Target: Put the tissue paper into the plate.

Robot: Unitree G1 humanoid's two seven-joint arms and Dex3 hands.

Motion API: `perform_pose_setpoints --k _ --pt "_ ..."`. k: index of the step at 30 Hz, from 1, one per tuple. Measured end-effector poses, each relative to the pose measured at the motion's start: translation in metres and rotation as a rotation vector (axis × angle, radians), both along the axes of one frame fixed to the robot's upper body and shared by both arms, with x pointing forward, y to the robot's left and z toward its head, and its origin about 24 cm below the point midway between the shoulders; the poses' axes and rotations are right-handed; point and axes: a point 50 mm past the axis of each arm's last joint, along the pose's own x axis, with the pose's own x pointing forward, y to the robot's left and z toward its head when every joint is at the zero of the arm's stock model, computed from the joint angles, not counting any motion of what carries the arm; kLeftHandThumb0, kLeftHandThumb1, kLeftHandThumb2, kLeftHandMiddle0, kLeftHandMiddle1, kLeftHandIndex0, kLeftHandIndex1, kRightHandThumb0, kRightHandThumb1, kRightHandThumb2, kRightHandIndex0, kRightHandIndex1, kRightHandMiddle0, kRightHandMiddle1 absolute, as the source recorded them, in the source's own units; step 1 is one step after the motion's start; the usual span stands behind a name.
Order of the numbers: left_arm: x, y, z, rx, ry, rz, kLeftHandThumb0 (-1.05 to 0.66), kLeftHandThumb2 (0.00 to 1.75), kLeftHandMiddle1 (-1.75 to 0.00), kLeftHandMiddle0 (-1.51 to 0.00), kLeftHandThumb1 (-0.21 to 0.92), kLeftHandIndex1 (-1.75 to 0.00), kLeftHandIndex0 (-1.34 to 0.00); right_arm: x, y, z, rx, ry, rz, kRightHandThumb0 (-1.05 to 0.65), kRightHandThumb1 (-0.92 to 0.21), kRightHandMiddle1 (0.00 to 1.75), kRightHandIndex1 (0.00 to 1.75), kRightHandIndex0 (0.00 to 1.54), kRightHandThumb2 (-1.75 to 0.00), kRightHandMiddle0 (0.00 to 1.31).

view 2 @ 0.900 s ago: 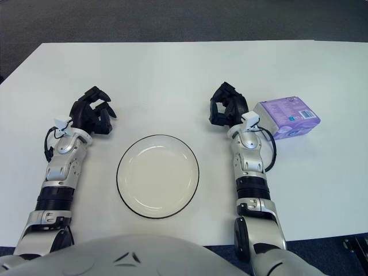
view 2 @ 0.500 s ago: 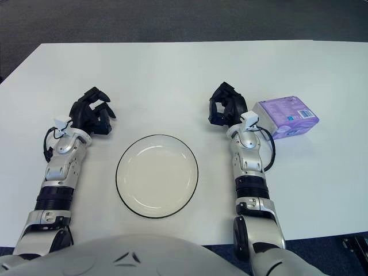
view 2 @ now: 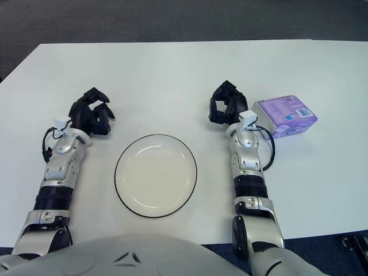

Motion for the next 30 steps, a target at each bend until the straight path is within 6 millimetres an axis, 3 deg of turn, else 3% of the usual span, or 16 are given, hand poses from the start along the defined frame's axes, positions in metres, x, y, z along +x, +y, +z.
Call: perform_pose_setpoints --k 20,26,30 --pt "0.003 -0.004 0.003 -0.006 -0.018 -0.010 -0.01 1.75 -1.75 -0.89 -0.07 -1.70 -0.71 -0.040 0.014 0.046 -0.170 -0.181 -0.034 -0.50 -0.27 1.75 1.75 1.16 -1.37 0.65" --pt "0.003 -0.005 0.002 -0.008 -0.015 -0.011 -0.01 1.75 -1.75 -0.89 -0.07 -1.70 -0.71 -0.066 0.013 0.053 -0.288 -0.172 -0.080 -0.49 -0.28 1.75 1.75 1.08 -1.36 0.64" --pt "0.002 -0.004 0.001 -0.010 -0.011 -0.004 -0.01 1.75 -1.75 -0.89 -0.07 -1.70 -0.71 -0.087 0.014 0.047 -0.349 -0.087 -0.116 -0.49 -0.29 1.75 1.75 1.01 -1.35 0.63"
